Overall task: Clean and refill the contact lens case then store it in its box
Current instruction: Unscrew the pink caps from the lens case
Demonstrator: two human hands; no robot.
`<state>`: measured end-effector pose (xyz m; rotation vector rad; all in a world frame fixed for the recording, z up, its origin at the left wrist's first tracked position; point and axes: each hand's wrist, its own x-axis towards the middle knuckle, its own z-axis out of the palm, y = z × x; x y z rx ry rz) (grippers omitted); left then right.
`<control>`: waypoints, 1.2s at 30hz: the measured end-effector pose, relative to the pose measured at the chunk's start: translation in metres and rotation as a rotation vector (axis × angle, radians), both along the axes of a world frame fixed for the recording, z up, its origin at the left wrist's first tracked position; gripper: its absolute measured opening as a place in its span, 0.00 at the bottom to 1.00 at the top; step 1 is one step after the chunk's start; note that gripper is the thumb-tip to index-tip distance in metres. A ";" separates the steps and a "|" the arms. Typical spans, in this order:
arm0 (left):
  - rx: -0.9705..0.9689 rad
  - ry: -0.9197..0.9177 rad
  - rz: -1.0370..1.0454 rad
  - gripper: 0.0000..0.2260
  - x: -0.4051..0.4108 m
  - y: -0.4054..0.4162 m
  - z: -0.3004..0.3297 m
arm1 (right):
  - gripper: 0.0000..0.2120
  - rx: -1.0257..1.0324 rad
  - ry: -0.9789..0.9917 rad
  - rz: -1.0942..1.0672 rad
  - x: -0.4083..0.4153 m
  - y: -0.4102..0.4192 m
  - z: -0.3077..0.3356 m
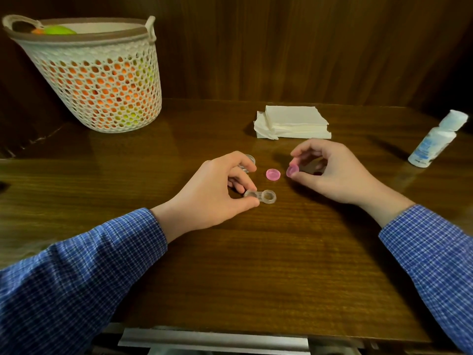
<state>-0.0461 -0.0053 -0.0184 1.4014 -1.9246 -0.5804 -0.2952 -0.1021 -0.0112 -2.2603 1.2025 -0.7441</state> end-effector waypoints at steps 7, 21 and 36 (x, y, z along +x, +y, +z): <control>0.000 -0.002 -0.003 0.24 0.000 0.000 -0.001 | 0.16 0.016 0.026 0.030 0.002 0.003 -0.002; -0.017 0.001 0.002 0.24 -0.001 -0.001 -0.001 | 0.22 -0.026 0.086 0.253 0.018 0.031 0.006; -0.082 0.054 -0.005 0.24 0.003 0.002 0.002 | 0.24 -0.031 -0.049 0.259 0.027 0.040 0.005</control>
